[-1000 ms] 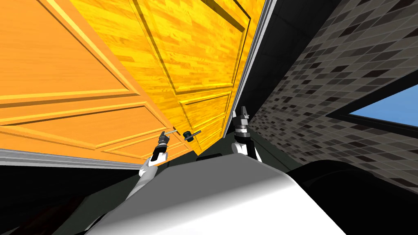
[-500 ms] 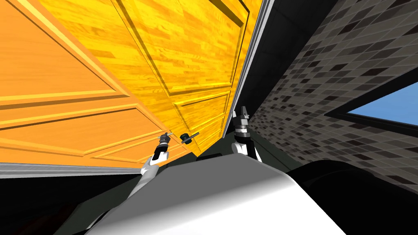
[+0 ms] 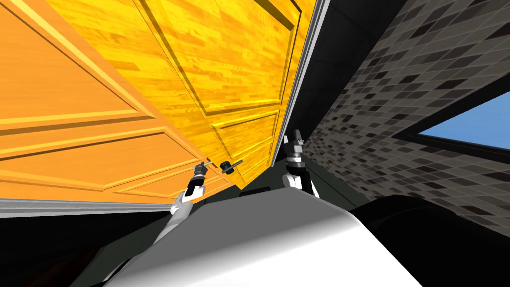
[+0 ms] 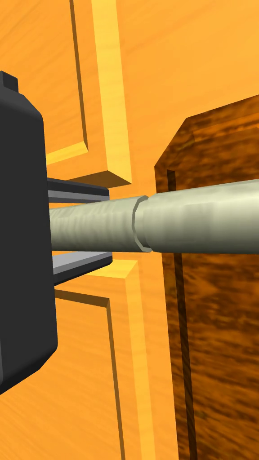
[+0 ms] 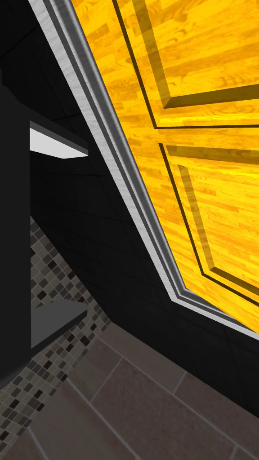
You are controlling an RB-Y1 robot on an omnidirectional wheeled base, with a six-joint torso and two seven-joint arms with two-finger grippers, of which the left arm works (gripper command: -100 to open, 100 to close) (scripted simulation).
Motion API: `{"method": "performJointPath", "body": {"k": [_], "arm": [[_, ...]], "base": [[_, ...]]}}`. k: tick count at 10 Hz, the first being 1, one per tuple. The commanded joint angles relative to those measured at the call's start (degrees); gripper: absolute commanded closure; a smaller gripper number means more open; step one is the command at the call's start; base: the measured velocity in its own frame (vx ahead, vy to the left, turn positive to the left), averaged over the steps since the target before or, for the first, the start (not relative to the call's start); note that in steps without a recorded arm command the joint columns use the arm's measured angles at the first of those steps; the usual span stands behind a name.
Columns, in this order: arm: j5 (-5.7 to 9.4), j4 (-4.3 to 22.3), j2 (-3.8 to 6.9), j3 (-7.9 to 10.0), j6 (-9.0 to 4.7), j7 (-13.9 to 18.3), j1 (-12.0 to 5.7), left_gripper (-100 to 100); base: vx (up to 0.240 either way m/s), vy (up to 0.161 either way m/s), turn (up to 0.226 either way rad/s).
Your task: Pull the door open
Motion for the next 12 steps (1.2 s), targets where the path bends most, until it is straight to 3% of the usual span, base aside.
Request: {"method": "performJointPath", "body": {"k": [1, 5, 9, 10, 11, 12], "arm": [[0.01, 0.0, 0.75, 0.24, 0.08, 0.3, 1.10, 100], [-0.32, -1.5, 1.79, -2.35, -0.93, 2.1, 2.38, 100], [-0.88, -4.0, 2.08, -6.64, -2.36, 4.3, 2.95, 100], [-0.79, -3.5, 2.03, -5.78, -2.04, 3.9, 3.08, 100], [-0.92, -4.2, 2.91, -6.91, -3.16, 4.9, 4.18, 100], [-0.94, -4.4, 3.17, -7.17, -3.44, 5.2, 4.46, 100]], "base": [[-0.191, 0.045, -0.052], [-0.202, 0.017, -0.064], [-0.194, 0.082, -0.130], [-0.061, 0.040, -0.028], [-0.138, 0.044, -0.127], [-0.196, 0.065, -0.118]]}}
